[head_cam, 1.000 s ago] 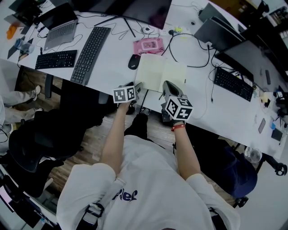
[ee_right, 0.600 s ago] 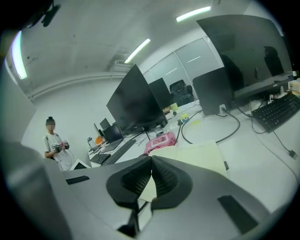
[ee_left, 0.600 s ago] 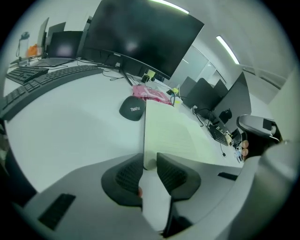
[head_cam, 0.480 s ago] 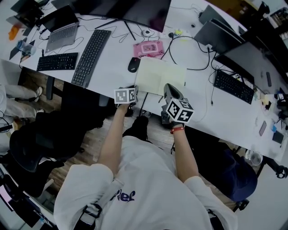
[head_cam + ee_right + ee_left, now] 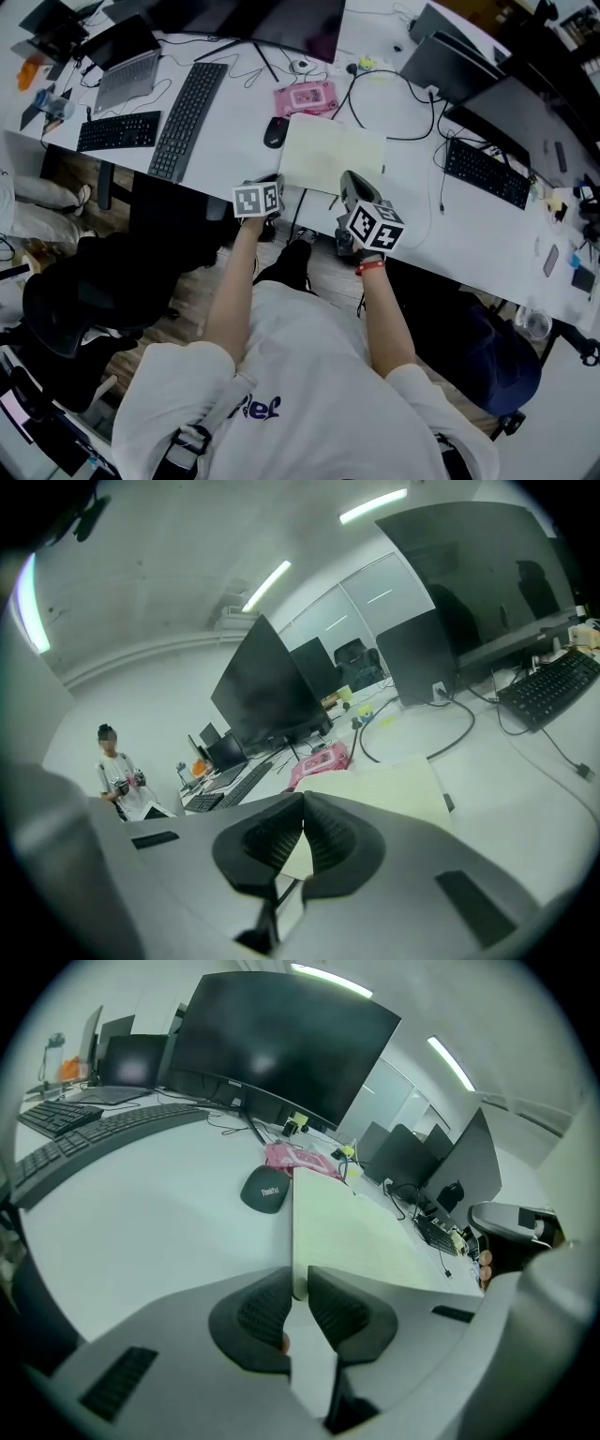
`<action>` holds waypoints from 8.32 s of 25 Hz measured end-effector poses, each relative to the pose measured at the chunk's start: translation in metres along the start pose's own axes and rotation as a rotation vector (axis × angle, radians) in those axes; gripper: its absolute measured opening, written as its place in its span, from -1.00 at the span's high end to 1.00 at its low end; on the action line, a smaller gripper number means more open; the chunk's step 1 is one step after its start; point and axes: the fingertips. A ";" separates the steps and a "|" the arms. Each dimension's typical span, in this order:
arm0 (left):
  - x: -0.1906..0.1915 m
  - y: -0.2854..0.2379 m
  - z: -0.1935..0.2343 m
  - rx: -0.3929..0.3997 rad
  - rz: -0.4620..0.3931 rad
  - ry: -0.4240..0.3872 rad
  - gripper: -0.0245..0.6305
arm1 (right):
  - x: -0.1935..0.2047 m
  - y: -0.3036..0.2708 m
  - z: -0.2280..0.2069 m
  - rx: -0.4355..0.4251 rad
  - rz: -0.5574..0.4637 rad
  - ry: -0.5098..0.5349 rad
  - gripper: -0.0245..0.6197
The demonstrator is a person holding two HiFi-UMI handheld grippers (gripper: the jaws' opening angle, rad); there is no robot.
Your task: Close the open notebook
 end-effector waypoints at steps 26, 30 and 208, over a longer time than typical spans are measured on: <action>-0.030 0.031 -0.043 0.010 -0.117 -0.110 0.77 | -0.018 0.014 0.000 -0.005 -0.055 -0.050 0.88; -0.032 0.034 -0.053 0.022 -0.137 -0.133 0.77 | -0.019 0.018 -0.002 0.000 -0.061 -0.060 0.88; -0.068 0.170 -0.207 0.252 -0.481 -0.407 0.86 | -0.097 0.198 0.026 0.138 -0.319 0.229 0.88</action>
Point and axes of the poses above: the fingertips, and each gripper's own axes: y backward along the fingers, z to its left, x out of its underside, and after that the axes turned 13 degrees about -z, right-handed
